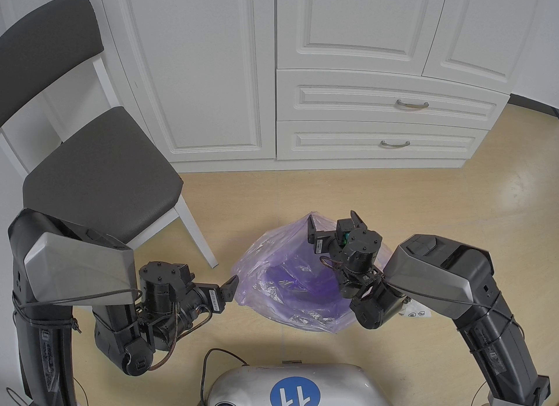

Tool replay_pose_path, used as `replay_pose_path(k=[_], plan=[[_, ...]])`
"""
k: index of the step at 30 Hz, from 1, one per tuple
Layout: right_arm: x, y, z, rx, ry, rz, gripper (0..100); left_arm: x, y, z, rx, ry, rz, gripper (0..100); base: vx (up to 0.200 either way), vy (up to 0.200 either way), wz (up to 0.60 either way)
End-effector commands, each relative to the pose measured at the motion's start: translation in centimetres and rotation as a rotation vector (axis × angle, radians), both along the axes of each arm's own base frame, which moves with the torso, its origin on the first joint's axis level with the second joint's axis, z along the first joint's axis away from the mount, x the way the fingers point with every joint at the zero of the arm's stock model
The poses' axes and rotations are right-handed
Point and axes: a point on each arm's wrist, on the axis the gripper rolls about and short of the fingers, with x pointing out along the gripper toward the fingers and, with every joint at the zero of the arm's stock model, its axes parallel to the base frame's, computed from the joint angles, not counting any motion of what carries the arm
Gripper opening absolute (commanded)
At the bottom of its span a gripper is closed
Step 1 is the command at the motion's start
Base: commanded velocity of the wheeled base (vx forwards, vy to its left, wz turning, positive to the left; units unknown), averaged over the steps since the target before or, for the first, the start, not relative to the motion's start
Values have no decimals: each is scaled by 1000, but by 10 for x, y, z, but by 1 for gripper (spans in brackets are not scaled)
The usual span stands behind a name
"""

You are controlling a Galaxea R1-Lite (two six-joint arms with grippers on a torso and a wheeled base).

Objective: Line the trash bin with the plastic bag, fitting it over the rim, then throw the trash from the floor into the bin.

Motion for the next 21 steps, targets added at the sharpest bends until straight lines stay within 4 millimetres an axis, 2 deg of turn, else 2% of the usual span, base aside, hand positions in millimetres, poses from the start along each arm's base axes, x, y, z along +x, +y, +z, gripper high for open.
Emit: replay_pose_path(k=[1, 4, 6, 7, 8, 9, 12, 14, 15, 16, 18, 21], plan=[[-29, -21, 50, 13, 34, 98, 100, -9, -2, 8, 7, -10, -20, 100, 0, 0, 0], [-43, -37, 72, -13, 94, 124, 100, -13, -3, 18, 15, -39, -28, 100, 0, 0, 0], [-51, -42, 84, -4, 135, 134, 100, -16, -1, 24, 28, -56, -36, 100, 0, 0, 0], [-55, -44, 94, 28, 159, 136, 100, -17, -1, 29, 28, -72, -38, 100, 0, 0, 0], [-55, -44, 96, 33, 163, 138, 100, -17, -1, 30, 26, -74, -38, 100, 0, 0, 0], [-60, -46, 111, 94, 212, 156, 100, -15, -2, 36, 21, -100, -48, 100, 0, 0, 0], [-62, -58, 125, 144, 302, 172, 100, -10, -9, 41, 41, -134, -77, 100, 0, 0, 0], [-63, -63, 128, 142, 337, 169, 100, -7, -11, 42, 50, -142, -80, 100, 0, 0, 0], [-65, -74, 130, 115, 427, 141, 100, 0, -16, 44, 61, -135, -86, 100, 0, 0, 0], [-65, -74, 130, 115, 427, 141, 100, 0, -16, 44, 61, -135, -86, 100, 0, 0, 0], [-64, -89, 129, 77, 548, 93, 100, 16, -26, 49, 87, -83, -92, 100, 0, 0, 0], [-59, -98, 122, 52, 617, 58, 100, 33, -37, 56, 114, -33, -97, 100, 0, 0, 0]])
